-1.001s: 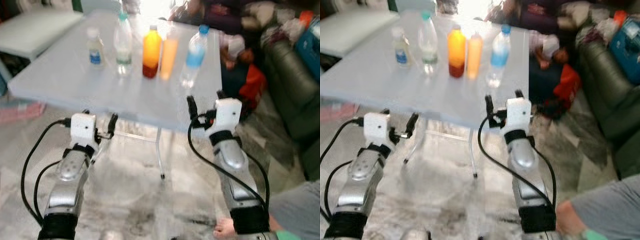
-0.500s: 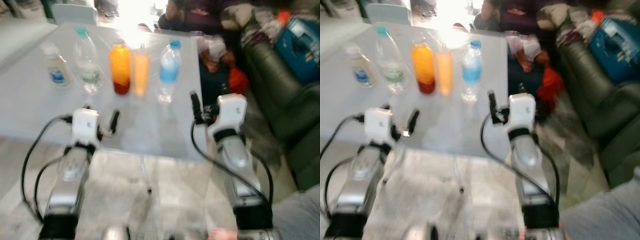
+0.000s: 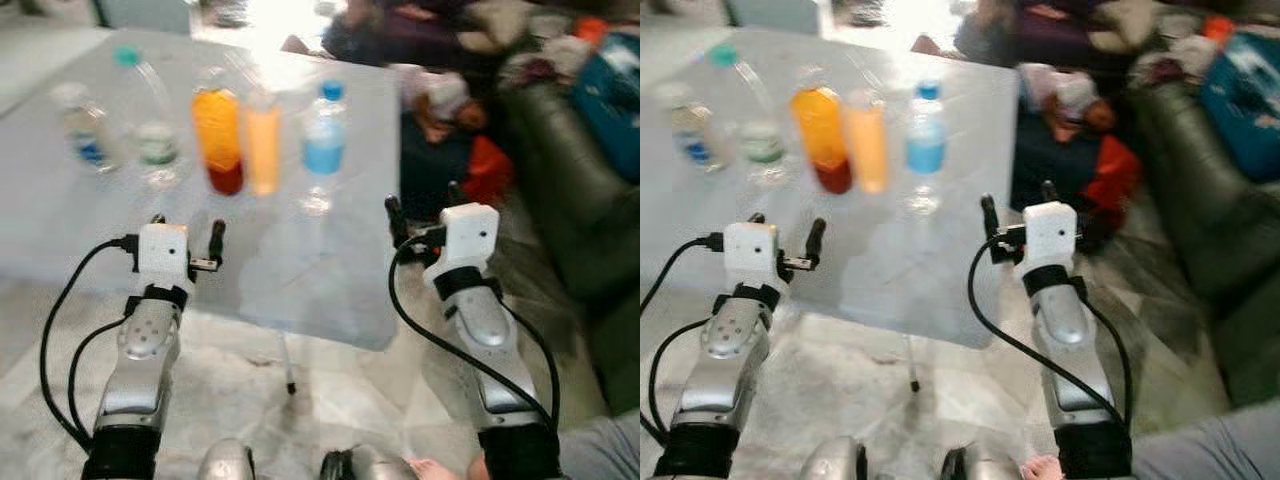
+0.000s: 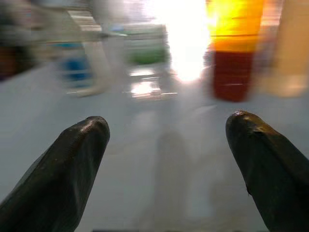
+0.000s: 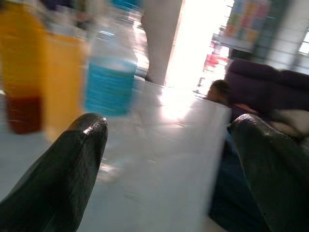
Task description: Restocking fridge
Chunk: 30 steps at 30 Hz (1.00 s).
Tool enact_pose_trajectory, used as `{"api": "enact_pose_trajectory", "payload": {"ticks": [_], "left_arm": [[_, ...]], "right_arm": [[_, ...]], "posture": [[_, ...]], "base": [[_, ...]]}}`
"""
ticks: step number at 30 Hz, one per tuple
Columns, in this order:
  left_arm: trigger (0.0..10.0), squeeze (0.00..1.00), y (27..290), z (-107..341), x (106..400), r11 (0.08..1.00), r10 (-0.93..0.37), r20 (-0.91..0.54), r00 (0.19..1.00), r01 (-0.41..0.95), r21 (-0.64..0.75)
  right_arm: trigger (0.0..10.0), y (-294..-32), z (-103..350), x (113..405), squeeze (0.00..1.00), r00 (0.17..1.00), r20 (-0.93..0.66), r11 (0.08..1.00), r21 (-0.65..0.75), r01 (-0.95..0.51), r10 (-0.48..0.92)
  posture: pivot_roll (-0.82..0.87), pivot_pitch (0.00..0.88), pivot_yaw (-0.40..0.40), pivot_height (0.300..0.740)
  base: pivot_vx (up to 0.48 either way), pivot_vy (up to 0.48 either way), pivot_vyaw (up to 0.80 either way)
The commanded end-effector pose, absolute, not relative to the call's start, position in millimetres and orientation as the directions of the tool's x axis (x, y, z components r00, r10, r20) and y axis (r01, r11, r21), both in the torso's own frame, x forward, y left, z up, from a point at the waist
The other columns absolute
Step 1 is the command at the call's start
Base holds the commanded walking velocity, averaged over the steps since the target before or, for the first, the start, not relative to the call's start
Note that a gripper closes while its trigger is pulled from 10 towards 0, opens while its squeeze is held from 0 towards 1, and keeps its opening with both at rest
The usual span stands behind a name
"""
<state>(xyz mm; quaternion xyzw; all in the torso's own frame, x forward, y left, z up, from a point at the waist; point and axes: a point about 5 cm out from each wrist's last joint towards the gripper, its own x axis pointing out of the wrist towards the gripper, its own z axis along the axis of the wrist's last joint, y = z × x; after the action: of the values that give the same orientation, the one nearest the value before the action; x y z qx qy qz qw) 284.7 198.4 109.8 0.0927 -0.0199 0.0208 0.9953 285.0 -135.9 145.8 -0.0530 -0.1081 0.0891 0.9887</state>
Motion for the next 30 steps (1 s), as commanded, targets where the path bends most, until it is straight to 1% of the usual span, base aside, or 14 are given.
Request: {"api": "enact_pose_trajectory", "payload": {"ticks": [1, 3, 8, 10, 13, 15, 18, 21, 22, 27, 30], "left_arm": [[10.0, 0.00, 194.8, 111.3, 287.3, 0.981, 0.031, 0.054, 0.998, -0.040, 0.188], [10.0, 0.00, 194.8, 111.4, 287.5, 0.981, 0.033, 0.057, 0.998, -0.043, 0.188], [10.0, 0.00, 192.3, 110.7, 287.8, 0.983, 0.029, 0.057, 0.998, -0.039, 0.181], [10.0, 0.00, 191.2, 110.3, 287.0, 0.983, 0.029, 0.055, 0.998, -0.038, 0.182], [10.0, 0.00, 191.7, 109.6, 285.3, 0.982, 0.030, 0.053, 0.998, -0.039, 0.182], [10.0, 0.00, 192.0, 109.5, 284.7, 0.982, 0.031, 0.052, 0.998, -0.040, 0.185], [10.0, 0.00, 193.5, 109.2, 284.2, 0.980, 0.032, 0.047, 0.998, -0.040, 0.192], [10.0, 0.00, 194.6, 110.0, 283.8, 0.979, 0.026, 0.045, 0.999, -0.035, 0.202], [10.0, 0.00, 197.0, 111.5, 283.4, 0.977, 0.028, 0.045, 0.999, -0.037, 0.210], [10.0, 0.00, 202.4, 113.1, 282.7, 0.972, 0.033, 0.036, 0.999, -0.041, 0.233], [10.0, 0.00, 206.1, 115.0, 281.7, 0.967, 0.032, 0.035, 0.999, -0.040, 0.253]], "right_arm": [[10.0, -139.5, 152.1, 286.9, 0.00, 0.957, 0.226, 0.979, -0.131, -0.157, 0.183], [10.0, -141.1, 153.0, 286.6, 0.00, 0.955, 0.231, 0.978, -0.142, -0.153, 0.183], [10.0, -143.1, 156.7, 287.7, 0.00, 0.953, 0.244, 0.979, -0.142, -0.147, 0.179], [10.0, -142.9, 164.9, 292.8, 0.00, 0.940, 0.265, 0.968, -0.189, -0.167, 0.214], [10.0, -150.8, 176.3, 303.1, 0.00, 0.940, 0.282, 0.975, -0.165, -0.152, 0.194], [10.0, -152.1, 179.6, 305.7, 0.00, 0.937, 0.285, 0.972, -0.173, -0.156, 0.201], [10.0, -153.7, 186.5, 313.9, 0.00, 0.922, 0.284, 0.953, -0.225, -0.204, 0.264], [10.0, -156.5, 190.1, 320.0, 0.00, 0.920, 0.282, 0.951, -0.228, -0.210, 0.271], [10.0, -156.9, 195.5, 326.2, 0.00, 0.920, 0.285, 0.956, -0.202, -0.215, 0.267], [10.0, -150.2, 205.6, 332.3, 0.00, 0.907, 0.304, 0.948, -0.223, -0.228, 0.290], [10.0, -144.4, 210.1, 336.0, 0.00, 0.899, 0.312, 0.945, -0.209, -0.251, 0.308]], "posture": [[-0.04, 0.067, -0.076, 0.740], [-0.04, 0.067, -0.076, 0.740], [-0.04, 0.067, -0.074, 0.740], [-0.04, 0.068, -0.073, 0.740], [-0.04, 0.079, -0.071, 0.740], [-0.03, 0.086, -0.070, 0.740], [-0.03, 0.096, -0.065, 0.740], [-0.02, 0.106, -0.063, 0.740], [-0.01, 0.118, -0.053, 0.740], [0.01, 0.129, -0.038, 0.740], [0.03, 0.139, -0.020, 0.740]], "base": [[0.000, 0.000, 0.79], [0.000, 0.000, 0.75], [0.000, 0.000, 0.00], [0.000, 0.000, 0.00], [0.000, 0.000, 0.00], [0.000, 0.000, 0.00], [0.000, 0.000, 0.00], [0.000, 0.000, 0.00], [0.000, 0.000, 0.00], [0.000, 0.000, 0.00], [0.000, 0.000, 0.00]]}}
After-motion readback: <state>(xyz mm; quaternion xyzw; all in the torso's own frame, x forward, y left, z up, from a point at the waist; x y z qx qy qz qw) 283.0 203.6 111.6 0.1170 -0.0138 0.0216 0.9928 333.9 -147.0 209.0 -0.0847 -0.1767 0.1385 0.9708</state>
